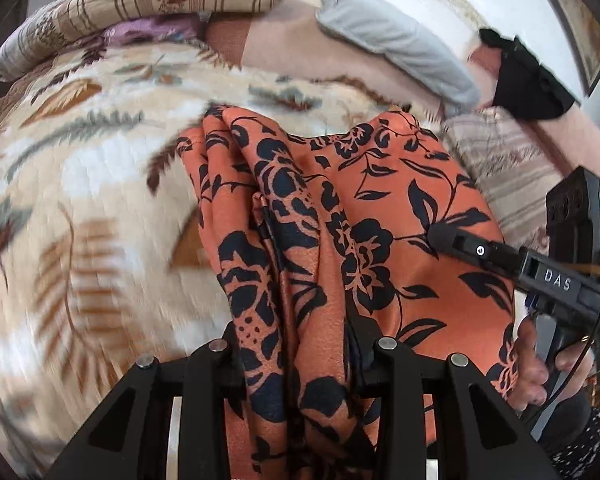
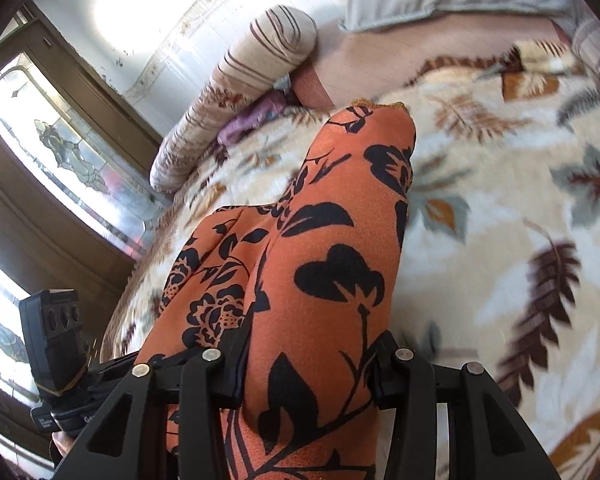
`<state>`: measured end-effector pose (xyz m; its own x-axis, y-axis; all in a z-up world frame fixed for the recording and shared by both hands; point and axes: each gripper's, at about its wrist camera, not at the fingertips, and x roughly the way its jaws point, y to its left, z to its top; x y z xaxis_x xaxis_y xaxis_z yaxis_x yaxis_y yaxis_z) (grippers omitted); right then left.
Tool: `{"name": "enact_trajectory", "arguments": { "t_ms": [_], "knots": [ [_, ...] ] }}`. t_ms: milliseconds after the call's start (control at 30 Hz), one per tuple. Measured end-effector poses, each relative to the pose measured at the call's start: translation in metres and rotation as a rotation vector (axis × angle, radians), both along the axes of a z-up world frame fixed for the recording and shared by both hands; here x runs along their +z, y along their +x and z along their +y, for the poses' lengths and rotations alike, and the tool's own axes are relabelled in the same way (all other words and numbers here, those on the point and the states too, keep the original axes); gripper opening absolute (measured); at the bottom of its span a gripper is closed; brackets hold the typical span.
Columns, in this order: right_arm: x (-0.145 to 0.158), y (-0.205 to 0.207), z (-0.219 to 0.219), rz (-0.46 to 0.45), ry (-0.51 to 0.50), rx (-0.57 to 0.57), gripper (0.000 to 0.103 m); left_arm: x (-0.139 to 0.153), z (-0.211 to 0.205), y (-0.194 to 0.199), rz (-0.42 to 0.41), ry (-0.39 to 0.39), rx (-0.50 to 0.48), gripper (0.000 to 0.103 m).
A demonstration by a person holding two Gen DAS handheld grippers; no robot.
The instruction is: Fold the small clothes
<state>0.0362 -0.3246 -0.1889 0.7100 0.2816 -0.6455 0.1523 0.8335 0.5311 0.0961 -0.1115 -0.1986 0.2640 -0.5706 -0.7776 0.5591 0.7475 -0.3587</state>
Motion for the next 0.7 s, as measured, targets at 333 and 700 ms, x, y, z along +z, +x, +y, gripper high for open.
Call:
{"name": "enact_trajectory", "arguments": {
  "t_ms": [333, 700],
  "knots": [
    [-0.053, -0.034, -0.022, 0.16, 0.113, -0.091, 0.06, -0.013, 0.002, -0.022, -0.078, 0.179, -0.003, 0.05],
    [0.002, -0.098, 0.006, -0.06, -0.079, -0.091, 0.043, -0.009, 0.01, -0.045, -0.196, 0.274, 0.028, 0.053]
  ]
}}
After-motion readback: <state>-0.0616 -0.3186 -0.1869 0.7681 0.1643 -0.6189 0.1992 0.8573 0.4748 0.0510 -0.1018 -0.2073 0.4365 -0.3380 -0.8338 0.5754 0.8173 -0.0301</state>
